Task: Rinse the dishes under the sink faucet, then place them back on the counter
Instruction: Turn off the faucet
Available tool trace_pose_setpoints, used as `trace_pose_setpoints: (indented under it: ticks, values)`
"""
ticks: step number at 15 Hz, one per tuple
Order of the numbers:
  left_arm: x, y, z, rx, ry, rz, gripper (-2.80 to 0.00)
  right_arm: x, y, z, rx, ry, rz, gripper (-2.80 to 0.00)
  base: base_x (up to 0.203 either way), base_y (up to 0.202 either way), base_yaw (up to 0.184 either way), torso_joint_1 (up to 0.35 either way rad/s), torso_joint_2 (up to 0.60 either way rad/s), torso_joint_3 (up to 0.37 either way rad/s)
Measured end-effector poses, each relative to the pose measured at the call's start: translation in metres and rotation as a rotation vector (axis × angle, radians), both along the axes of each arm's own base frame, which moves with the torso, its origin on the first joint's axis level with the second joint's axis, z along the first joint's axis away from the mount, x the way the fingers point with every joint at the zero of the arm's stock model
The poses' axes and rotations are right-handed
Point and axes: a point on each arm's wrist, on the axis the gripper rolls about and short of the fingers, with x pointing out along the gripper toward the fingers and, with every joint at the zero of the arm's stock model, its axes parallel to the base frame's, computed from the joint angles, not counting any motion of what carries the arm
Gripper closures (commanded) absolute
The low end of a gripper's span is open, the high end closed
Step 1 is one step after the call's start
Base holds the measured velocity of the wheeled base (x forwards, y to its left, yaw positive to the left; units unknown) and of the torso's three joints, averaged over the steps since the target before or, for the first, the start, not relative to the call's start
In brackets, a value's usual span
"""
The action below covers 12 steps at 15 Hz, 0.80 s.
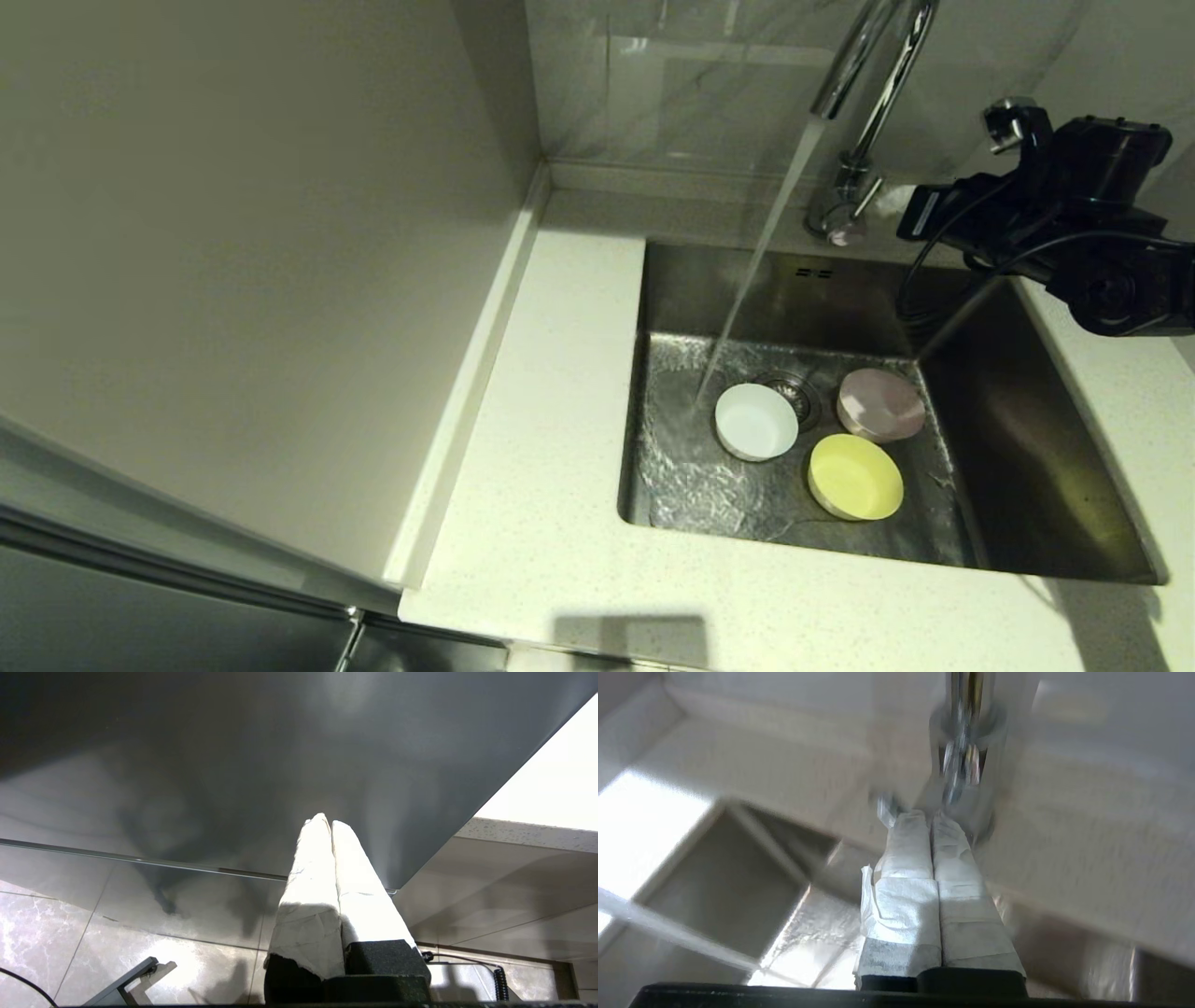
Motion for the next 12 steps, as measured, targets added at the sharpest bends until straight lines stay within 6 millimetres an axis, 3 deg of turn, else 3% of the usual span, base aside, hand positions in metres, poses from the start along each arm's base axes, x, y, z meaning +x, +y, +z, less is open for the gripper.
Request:
trace_pose_setpoints:
  ticks: [5, 12]
  values:
    - [0.000, 0.000, 0.000, 0.000, 0.000, 0.000, 0.00, -0.020, -0.007, -0.022, 0.001, 0.103, -0.014, 0.00, 0.000, 0.000, 0.000, 0.000, 0.00, 0.000]
    - [0.000, 0.000, 0.000, 0.000, 0.000, 0.000, 0.00, -0.021, -0.007, -0.011, 0.003, 0.071, -0.010, 0.00, 0.000, 0.000, 0.000, 0.000, 0.00, 0.000]
